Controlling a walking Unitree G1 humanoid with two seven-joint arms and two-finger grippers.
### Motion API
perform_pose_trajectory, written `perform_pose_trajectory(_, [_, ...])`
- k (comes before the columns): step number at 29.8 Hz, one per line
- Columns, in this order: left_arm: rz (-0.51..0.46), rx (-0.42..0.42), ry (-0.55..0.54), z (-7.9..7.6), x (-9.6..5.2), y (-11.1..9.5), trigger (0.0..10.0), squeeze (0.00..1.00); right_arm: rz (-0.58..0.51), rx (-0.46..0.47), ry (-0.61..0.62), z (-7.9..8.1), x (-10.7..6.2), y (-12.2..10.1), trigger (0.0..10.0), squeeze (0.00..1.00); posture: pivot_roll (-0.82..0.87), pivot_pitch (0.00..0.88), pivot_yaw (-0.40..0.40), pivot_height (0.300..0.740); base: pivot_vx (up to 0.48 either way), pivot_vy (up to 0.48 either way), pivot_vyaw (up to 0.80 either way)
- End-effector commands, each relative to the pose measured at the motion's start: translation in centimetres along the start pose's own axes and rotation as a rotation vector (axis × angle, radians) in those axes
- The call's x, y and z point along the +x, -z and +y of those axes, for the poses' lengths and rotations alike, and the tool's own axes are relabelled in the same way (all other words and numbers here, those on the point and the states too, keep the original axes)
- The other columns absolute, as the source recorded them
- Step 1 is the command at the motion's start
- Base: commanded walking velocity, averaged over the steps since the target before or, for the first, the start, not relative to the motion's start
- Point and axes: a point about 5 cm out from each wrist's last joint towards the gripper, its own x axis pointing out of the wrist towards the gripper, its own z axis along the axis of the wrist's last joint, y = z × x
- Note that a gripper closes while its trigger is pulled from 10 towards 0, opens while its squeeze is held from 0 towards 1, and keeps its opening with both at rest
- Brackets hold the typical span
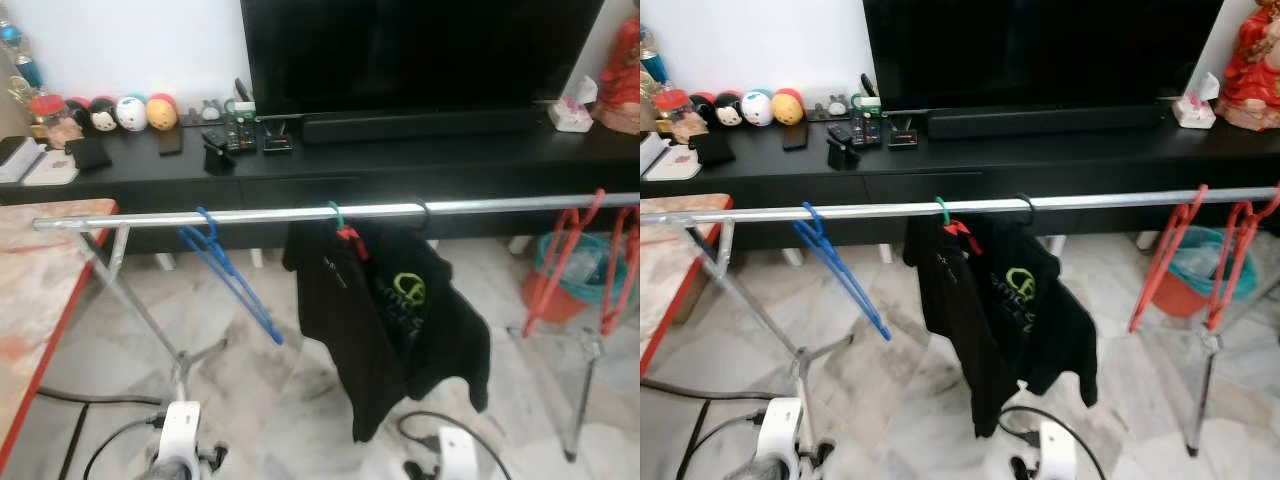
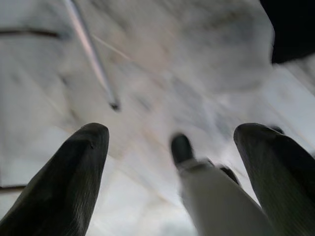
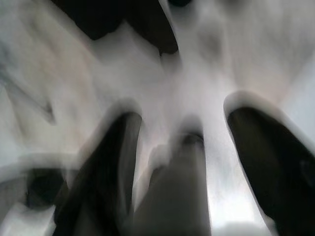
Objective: Hang hanger
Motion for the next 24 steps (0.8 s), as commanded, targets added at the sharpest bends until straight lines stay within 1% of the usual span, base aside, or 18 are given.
perform_pose_trajectory(1, [0.045, -0.005, 0.009, 0.0, -0.1, 0.9, 10.0, 0.0, -0.025, 0.006, -0.014, -0.2, 0.0, -0.9, 10.0, 0.0, -0.01, 0.0, -0.018, 0.74, 0.0, 0.0, 0.0])
perform_pose_trajectory(3, [0.046, -0.004, 0.011, -0.1, -0.1, 0.9, 10.0, 0.0, -0.021, 0.006, -0.007, -0.7, -0.1, -0.8, 10.0, 0.0, -0.01, 0.0, -0.019, 0.74, 0.0, 0.0, 0.0])
perform_pose_trajectory(6, [0.046, -0.001, 0.012, -0.1, -0.1, 0.9, 10.0, 0.0, -0.017, 0.004, -0.003, -1.0, -0.2, -0.7, 10.0, 0.0, -0.01, 0.0, -0.019, 0.74, 0.0, 0.0, 0.0])
perform_pose_trajectory(10, [0.045, 0.004, 0.012, -0.1, -0.1, 0.9, 10.0, 0.0, -0.009, 0.002, -0.003, -1.0, -0.2, -0.6, 10.0, 0.0, -0.01, 0.0, -0.019, 0.74, 0.0, 0.0, 0.0])
perform_pose_trajectory(12, [0.043, 0.006, 0.003, 0.1, -0.1, 0.9, 10.0, 0.0, -0.015, -0.015, -0.009, -0.9, -0.2, -0.5, 10.0, 0.0, -0.01, 0.0, -0.024, 0.74, 0.0, 0.0, 0.0])
perform_pose_trajectory(15, [0.041, -0.001, 0.003, 0.2, -0.1, 0.9, 10.0, 0.0, -0.096, 0.012, -0.02, -0.8, -0.2, -1.4, 10.0, 0.0, -0.01, 0.0, -0.03, 0.74, 0.0, 0.0, 0.0])
perform_pose_trajectory(16, [0.041, -0.001, 0.003, 0.2, -0.1, 0.9, 10.0, 0.0, -0.096, 0.012, -0.02, -0.8, -0.2, -1.4, 10.0, 0.0, -0.01, 0.0, -0.03, 0.74, 0.0, 0.0, 0.0])
perform_pose_trajectory(18, [0.049, -0.003, 0.004, 0.2, -0.2, 1.2, 10.0, 0.0, -0.192, 0.021, -0.035, -0.8, -0.3, -2.6, 10.0, 0.0, -0.03, 0.0, -0.03, 0.74, 0.0, 0.0, 0.0])
perform_pose_trajectory(20, [0.052, -0.002, 0.005, 0.2, -0.2, 1.3, 10.0, 0.0, -0.215, 0.019, -0.04, -1.0, -0.4, -3.0, 10.0, 0.0, -0.04, 0.0, -0.031, 0.74, 0.0, 0.0, 0.0])
perform_pose_trajectory(22, [0.056, -0.001, 0.006, 0.2, -0.2, 1.4, 10.0, 0.0, -0.266, 0.027, -0.052, -1.3, -0.5, -3.8, 10.0, 0.0, -0.04, 0.0, -0.031, 0.74, 0.0, 0.0, 0.0])
perform_pose_trajectory(23, [0.057, -0.002, 0.007, 0.2, -0.2, 1.3, 10.0, 0.0, -0.315, 0.026, -0.071, -1.5, -0.7, -4.6, 10.0, 0.0, -0.05, 0.0, -0.031, 0.74, 0.0, 0.0, 0.0])
perform_pose_trajectory(24, [0.057, -0.003, 0.008, 0.2, -0.2, 1.3, 10.0, 0.0, -0.385, 0.022, -0.105, -1.7, -1.1, -5.6, 10.0, 0.0, -0.05, 0.0, -0.031, 0.74, 0.0, 0.0, 0.0])
